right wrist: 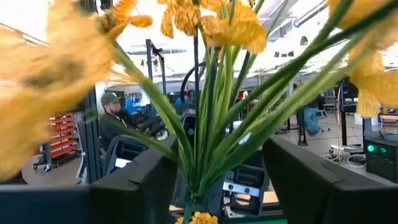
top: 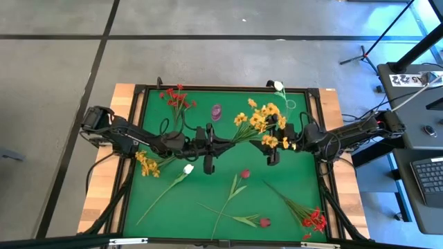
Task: Sort flowers into vase by color
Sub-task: Put the right yellow flowers into the transparent vase
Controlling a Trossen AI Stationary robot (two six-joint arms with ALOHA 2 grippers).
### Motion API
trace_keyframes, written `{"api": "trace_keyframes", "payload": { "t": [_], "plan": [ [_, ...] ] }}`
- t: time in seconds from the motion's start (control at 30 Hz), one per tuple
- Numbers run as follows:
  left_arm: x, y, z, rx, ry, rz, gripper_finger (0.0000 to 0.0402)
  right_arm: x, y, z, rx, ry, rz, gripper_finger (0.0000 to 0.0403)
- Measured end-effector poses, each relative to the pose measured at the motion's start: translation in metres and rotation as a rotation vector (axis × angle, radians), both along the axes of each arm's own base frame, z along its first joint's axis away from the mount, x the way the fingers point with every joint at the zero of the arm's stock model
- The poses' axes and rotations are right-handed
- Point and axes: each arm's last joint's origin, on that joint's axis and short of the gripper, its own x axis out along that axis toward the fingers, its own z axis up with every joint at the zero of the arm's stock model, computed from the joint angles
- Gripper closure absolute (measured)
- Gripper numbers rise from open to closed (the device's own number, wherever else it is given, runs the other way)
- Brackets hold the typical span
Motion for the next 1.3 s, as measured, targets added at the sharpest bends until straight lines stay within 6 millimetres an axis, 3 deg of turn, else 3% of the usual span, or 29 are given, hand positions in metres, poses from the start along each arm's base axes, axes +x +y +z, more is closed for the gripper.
{"api": "trace_keyframes", "payload": {
  "t": [0.37,0.53,0.77,0.9,1.3],
  "plan": [
    [0.001,-0.001,-0.005,-0.013,0.034,-0.005,0.0385,-0.001,0.000,0.002,0.011,-0.021,0.003,0.0315],
    [0.001,-0.001,-0.005,-0.012,0.037,-0.005,0.0367,-0.001,0.000,0.002,0.005,-0.022,0.016,0.0388],
    [0.002,-0.002,-0.005,0.007,0.041,-0.068,0.0311,-0.001,0.001,0.002,-0.004,-0.020,0.020,0.0377],
    [0.001,-0.003,-0.003,0.034,0.039,-0.072,0.0280,-0.001,0.001,0.002,-0.005,-0.020,0.020,0.0394],
    [-0.029,-0.015,0.037,0.107,-0.015,-0.048,0.0235,-0.015,-0.004,0.009,-0.026,0.038,-0.058,0.0397]
  ]
}}
